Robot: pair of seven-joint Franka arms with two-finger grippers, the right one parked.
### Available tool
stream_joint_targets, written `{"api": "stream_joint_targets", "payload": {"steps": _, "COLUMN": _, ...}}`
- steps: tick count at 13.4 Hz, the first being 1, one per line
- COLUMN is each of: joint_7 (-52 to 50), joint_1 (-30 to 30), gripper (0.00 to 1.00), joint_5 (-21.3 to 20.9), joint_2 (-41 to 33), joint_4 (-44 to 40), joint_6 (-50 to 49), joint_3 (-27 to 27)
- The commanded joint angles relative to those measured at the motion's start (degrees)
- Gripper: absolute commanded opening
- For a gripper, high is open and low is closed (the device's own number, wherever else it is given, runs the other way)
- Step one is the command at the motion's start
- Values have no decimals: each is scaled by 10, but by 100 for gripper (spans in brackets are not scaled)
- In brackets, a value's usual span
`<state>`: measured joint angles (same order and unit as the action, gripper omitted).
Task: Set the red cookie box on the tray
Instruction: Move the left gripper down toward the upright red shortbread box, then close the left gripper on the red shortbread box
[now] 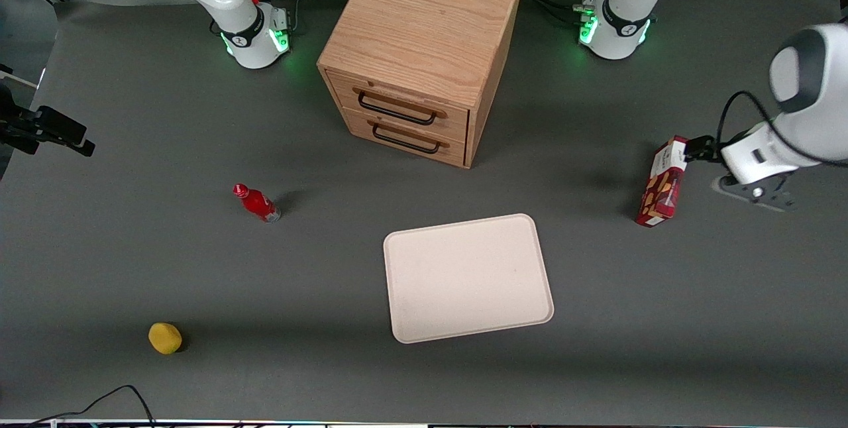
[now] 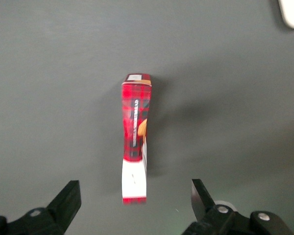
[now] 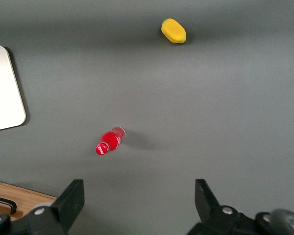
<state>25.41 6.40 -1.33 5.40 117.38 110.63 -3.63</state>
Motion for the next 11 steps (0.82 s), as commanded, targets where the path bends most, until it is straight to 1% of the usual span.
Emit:
{"api": "stream_joint_targets", "payload": {"steps": 1, "joint_7": 69, "joint_1": 2, "gripper": 100, "joint_5": 1, "joint_2": 7, "joint_4": 73, "joint_6": 102, "joint_3": 29}}
{"api": "stream_joint_targets", "payload": {"steps": 6, "joint_7": 78, "joint_1": 2, "gripper": 100, "joint_5": 5, "joint_2": 28, "joint_4": 188, "joint_6": 279, "joint_3": 31}}
{"api": "stream_joint_targets", "payload": {"steps": 7, "joint_7": 74, "joint_1": 2, "gripper": 94, "joint_5": 23, "joint_2": 28, "joint_4": 202, "joint_6": 303, "joint_3": 31}}
{"api": "stream_joint_targets", "payload": {"steps": 8, "joint_7": 74, "joint_1": 2, "gripper": 52, "joint_5": 58, "joint_2": 31, "joint_4": 206, "joint_6": 316, "joint_3": 31}}
{"api": "stream_joint_targets", "payload": {"steps": 9, "joint_7": 74, "joint_1": 2, "gripper": 13, "joint_5": 72, "joint_2": 37, "joint_4": 204, "joint_6": 318, "joint_3": 31}}
{"api": "stream_joint_targets", "payload": {"steps": 10, "joint_7": 74, "joint_1": 2, "gripper": 0, "joint_5": 73, "joint_2": 43, "joint_4": 204, "joint_6": 331, "joint_3": 31}}
{"api": "stream_joint_targets", "payload": {"steps": 11, "joint_7": 74, "joint_1": 2, "gripper": 0, "joint_5": 73, "joint_2": 45, "joint_4": 203, "joint_6": 334, "joint_3": 31}}
